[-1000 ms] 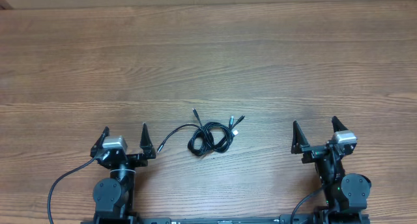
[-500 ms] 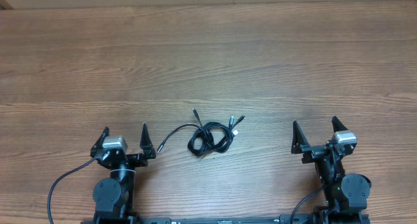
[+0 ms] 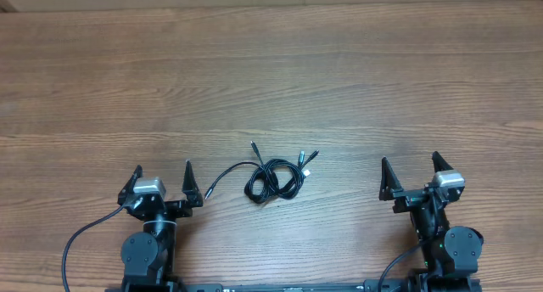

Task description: Untangle cables

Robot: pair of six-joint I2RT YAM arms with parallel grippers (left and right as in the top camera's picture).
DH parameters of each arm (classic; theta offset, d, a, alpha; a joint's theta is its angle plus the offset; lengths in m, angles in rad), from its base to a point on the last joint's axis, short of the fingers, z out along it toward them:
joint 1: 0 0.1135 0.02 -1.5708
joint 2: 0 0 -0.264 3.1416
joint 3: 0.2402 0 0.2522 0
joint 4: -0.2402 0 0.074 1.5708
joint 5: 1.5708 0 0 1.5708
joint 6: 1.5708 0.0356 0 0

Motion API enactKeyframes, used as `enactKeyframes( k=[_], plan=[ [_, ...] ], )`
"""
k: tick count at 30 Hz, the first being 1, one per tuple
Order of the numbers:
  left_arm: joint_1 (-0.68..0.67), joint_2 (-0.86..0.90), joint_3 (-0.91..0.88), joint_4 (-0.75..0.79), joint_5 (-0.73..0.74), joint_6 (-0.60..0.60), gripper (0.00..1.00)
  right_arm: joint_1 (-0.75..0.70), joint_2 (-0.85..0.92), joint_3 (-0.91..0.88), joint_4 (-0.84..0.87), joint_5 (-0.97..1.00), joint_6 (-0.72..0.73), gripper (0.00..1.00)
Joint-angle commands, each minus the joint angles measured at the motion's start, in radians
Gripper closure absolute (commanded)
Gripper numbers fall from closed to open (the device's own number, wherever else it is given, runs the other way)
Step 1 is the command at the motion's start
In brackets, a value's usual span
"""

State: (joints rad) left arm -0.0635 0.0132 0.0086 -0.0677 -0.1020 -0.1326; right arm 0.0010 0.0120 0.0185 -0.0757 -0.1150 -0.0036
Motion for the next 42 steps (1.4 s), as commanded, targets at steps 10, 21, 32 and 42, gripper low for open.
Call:
enactKeyframes(
  k=[10, 21, 32, 42],
  plan=[
    [0.004, -0.009, -0.004, 0.001, -0.01, -0.013, 0.0, 0.004, -0.009, -0.011, 0.002, 0.01, 0.004, 0.0],
    [0.004, -0.009, 0.018, -0.004, 0.016, -0.013, 0.0, 0.004, -0.009, -0.011, 0.002, 0.01, 0.004, 0.0],
    [0.004, -0.009, 0.128, -0.213, 0.016, -0.014, 0.0, 0.004, -0.009, -0.011, 0.002, 0.01, 0.004, 0.0],
    [0.004, -0.006, 0.261, -0.443, 0.018, -0.054, 0.0, 0.004, -0.009, -0.011, 0.002, 0.01, 0.004, 0.0]
  ],
)
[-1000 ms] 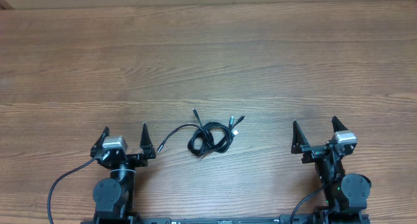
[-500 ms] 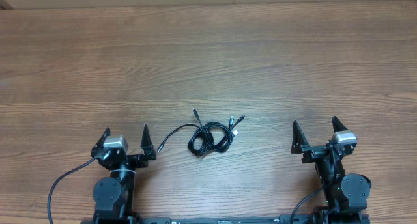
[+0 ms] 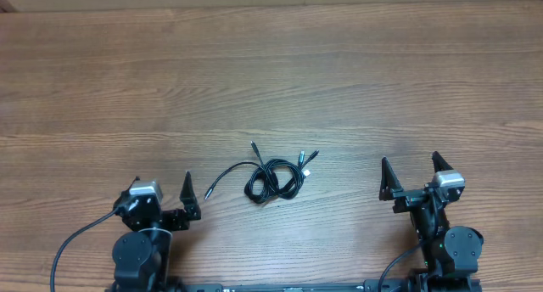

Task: Untangle cables
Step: 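Move the left gripper toward the black cable bundle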

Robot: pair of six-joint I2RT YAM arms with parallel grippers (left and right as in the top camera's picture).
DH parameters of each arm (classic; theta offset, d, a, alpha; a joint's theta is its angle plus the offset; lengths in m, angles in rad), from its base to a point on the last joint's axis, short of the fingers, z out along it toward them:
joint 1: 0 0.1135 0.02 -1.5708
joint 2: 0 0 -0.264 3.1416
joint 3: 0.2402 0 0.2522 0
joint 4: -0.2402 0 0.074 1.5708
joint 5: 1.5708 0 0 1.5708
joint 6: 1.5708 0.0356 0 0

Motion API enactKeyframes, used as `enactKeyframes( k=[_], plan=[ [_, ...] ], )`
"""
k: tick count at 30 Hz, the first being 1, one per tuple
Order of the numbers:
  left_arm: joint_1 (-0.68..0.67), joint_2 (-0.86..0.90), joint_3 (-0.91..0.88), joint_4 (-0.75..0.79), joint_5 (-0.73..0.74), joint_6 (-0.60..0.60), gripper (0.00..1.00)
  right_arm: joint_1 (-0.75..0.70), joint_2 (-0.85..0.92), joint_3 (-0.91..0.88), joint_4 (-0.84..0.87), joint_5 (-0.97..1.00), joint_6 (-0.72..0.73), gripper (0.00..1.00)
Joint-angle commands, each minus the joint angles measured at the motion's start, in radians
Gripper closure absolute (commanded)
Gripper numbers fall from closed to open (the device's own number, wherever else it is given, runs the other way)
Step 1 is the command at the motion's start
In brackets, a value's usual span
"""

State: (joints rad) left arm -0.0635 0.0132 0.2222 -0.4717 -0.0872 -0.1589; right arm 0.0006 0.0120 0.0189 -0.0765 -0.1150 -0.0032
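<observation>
In the overhead view a small bundle of thin black cables (image 3: 273, 180) lies coiled on the wooden table (image 3: 271, 71), low in the middle. One loose end runs out left toward my left gripper (image 3: 163, 182), and other plug ends point up and to the right. My left gripper stands open just left of that loose end, holding nothing. My right gripper (image 3: 409, 161) is open too, well to the right of the bundle and apart from it.
The wood-grain table stretches far beyond the bundle to the back edge. The two arm bases (image 3: 136, 254) sit at the near edge, each trailing a black supply cable.
My left gripper has shifted slightly down and to the left and turned a little; its left finger shows less. The cables and my right gripper are unchanged.
</observation>
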Motion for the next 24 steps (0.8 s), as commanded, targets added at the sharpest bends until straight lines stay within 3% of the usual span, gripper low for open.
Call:
enactKeyframes(
  k=[1, 10, 24],
  plan=[
    [0.004, -0.005, 0.059, -0.052, 0.003, -0.035, 0.0, 0.004, -0.009, -0.011, 0.003, 0.01, 0.003, 0.0],
    [0.004, 0.142, 0.212, -0.142, 0.014, -0.059, 0.0, 0.004, -0.009, -0.011, 0.003, 0.01, 0.003, 0.0],
    [0.004, 0.697, 0.648, -0.419, 0.035, 0.019, 0.0, 0.004, -0.009, -0.011, 0.003, 0.01, 0.003, 0.0]
  ],
)
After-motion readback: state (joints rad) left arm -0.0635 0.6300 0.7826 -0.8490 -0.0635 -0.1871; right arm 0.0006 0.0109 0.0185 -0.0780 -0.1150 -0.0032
